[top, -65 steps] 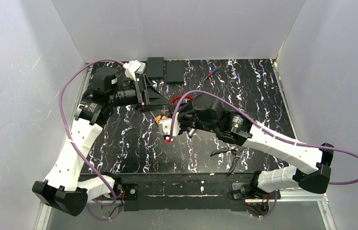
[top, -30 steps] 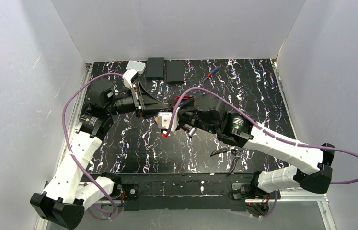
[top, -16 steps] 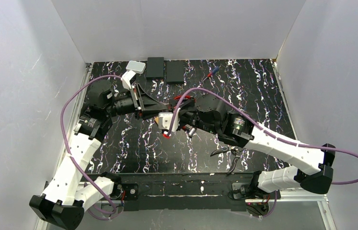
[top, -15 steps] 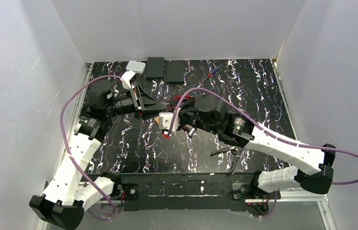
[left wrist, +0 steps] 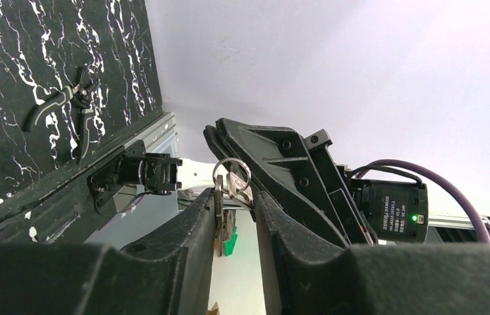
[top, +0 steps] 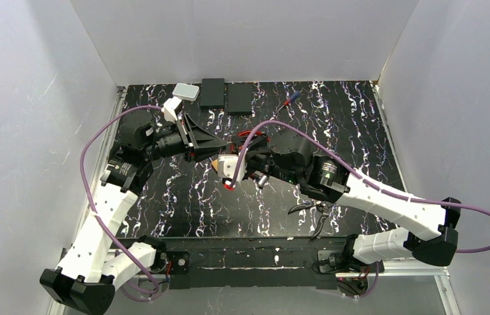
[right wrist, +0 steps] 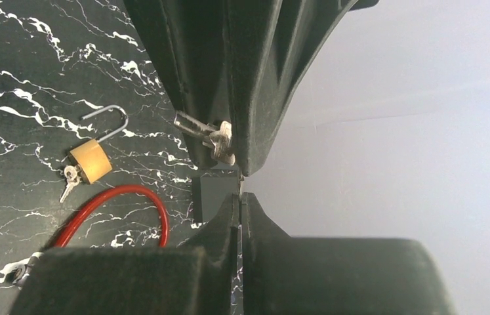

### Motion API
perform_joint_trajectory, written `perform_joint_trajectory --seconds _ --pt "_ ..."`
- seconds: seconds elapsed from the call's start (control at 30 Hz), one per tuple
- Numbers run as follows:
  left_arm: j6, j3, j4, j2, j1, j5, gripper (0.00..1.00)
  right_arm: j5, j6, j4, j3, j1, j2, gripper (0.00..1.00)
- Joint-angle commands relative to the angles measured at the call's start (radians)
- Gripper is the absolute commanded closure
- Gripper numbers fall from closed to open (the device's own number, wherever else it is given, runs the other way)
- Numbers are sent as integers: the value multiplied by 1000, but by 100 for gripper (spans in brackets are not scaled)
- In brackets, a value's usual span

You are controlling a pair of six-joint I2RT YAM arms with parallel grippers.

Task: Unlock with the key

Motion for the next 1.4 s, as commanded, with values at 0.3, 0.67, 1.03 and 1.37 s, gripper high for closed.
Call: perform_joint_trajectory --seconds 0.3,0.67,1.03,1.37 --pt "-2 -14 -5 -31 -3 -21 100 7 12 44 3 14 -1 99" --pt "37 6 -64 -49 -2 -70 100 40 98 90 -30 14 -43 49" --pt "35 -15 -14 -83 -3 -92 100 209 467 261 -151 12 -169 14" --pt "44 -47 127 -132 -3 -72 100 40 1084 -51 113 -270 -37 8"
